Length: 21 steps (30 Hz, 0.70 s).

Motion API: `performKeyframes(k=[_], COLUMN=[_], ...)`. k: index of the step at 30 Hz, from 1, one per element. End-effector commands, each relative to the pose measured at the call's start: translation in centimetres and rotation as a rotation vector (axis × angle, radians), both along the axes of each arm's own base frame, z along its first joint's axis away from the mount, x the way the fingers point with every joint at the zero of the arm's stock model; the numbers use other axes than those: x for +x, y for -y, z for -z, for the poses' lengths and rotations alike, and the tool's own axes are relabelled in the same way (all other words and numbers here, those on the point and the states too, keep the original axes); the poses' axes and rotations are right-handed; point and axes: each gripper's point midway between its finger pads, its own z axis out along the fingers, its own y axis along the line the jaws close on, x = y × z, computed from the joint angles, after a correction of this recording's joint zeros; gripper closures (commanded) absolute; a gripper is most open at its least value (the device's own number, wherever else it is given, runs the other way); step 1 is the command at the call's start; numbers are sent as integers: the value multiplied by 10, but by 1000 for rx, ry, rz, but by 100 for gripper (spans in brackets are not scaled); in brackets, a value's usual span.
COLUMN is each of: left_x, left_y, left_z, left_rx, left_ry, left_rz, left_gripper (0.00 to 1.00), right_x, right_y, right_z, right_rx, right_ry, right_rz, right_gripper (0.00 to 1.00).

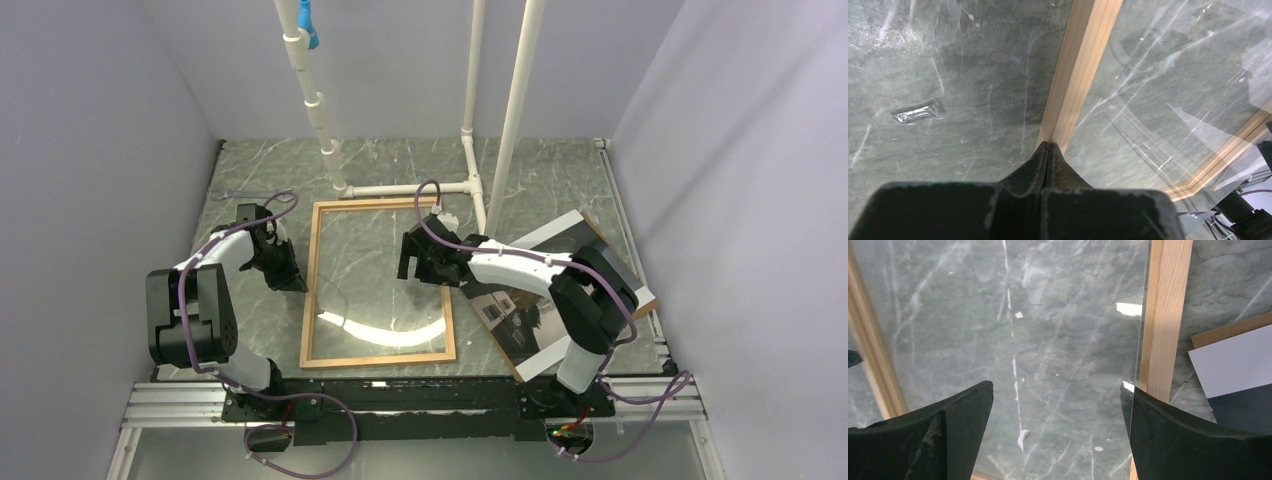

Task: Put the photo into the frame
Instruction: Place the photo frame item in the photo frame.

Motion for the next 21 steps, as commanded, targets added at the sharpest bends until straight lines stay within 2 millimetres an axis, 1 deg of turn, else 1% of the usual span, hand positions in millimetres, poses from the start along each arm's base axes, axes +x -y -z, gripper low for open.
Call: performKeyframes(k=[1, 6, 12, 15, 21], left_x=[2, 3, 3, 3, 3], left_y=[5, 5, 4, 4, 4], left_z=[-2, -2, -2, -2, -3], left_rx=[-18, -16, -14, -12, -8], left_ry=[2, 2, 2, 1, 3], left_rz=[15, 15, 14, 11, 13], left_gripper=[100, 100, 100, 100, 100], right_x=[7, 9, 11, 11, 11], right_y=[6, 18, 24, 25, 23], right_z=[-1, -2, -7, -13, -31], right_rx=[-93, -158, -190, -185, -147], right_ry=[30, 46, 65, 76, 102], right_rz=[15, 36, 48, 50, 38], right_gripper=[0, 0, 0, 0, 0])
